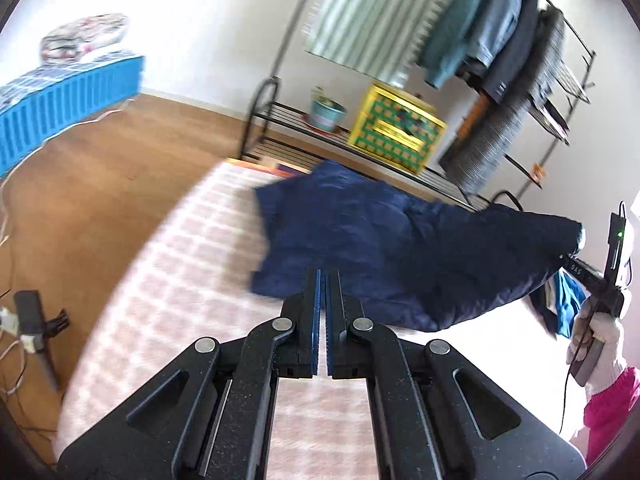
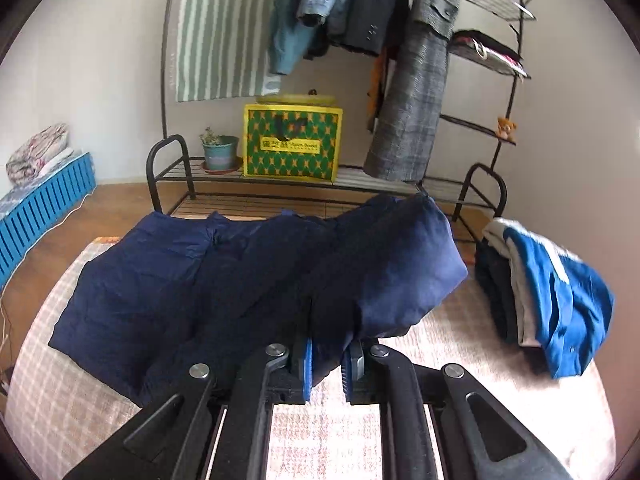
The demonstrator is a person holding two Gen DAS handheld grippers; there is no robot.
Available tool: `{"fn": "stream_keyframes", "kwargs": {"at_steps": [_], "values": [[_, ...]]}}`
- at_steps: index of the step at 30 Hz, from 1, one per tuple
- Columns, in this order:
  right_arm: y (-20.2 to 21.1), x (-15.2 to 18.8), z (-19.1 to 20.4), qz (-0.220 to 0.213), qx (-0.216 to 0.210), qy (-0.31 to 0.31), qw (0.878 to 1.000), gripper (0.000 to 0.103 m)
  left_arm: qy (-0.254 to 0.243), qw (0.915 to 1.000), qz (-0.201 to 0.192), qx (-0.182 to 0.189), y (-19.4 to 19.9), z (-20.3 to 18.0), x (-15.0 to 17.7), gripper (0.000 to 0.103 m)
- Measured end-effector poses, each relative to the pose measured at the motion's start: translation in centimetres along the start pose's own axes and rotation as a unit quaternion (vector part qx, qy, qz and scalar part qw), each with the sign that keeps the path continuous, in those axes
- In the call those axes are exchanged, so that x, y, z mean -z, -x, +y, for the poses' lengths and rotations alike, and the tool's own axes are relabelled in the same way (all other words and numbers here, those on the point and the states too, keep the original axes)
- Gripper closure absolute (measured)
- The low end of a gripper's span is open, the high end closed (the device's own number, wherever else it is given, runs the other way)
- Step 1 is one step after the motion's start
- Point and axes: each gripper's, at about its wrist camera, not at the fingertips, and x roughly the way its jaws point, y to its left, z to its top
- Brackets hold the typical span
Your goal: Fold large clothes
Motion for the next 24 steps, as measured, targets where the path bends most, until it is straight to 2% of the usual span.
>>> {"fn": "stream_keyframes", "kwargs": {"at_steps": [3, 7, 12, 17, 20, 24], "values": [[1.0, -2.3, 4.0, -0.025, -0.005, 0.046, 0.999, 0.095, 0.023, 0.9995, -0.018, -0.015, 2.5, 3.1, 0.2, 0.103], [1.6, -4.3, 9.9, -0.045, -0.036, 0.083, 0.995, 0.094, 0.056, 0.9972, -0.037, -0.033, 4.9, 6.8, 0.7, 0.103], [0.8, -4.5, 18.2, -0.047, -0.081, 0.137, 0.986, 0.094, 0.084, 0.9943, -0.046, -0.046, 5.7, 9.7, 1.1, 0.103], [-1.3, -2.0, 27.5, -0.007, -0.149, 0.207, 0.967, 0.094, 0.099, 0.9925, -0.046, -0.055, 5.6, 11.3, 1.8, 0.103], [-4.2, 0.3, 31.8, 0.044, -0.193, 0.221, 0.955, 0.094, 0.109, 0.9916, -0.039, -0.058, 5.0, 11.8, 2.2, 0.103], [-7.1, 4.4, 36.3, 0.093, -0.217, 0.252, 0.939, 0.094, 0.105, 0.9918, -0.034, -0.064, 4.3, 11.8, 2.3, 0.103]]}}
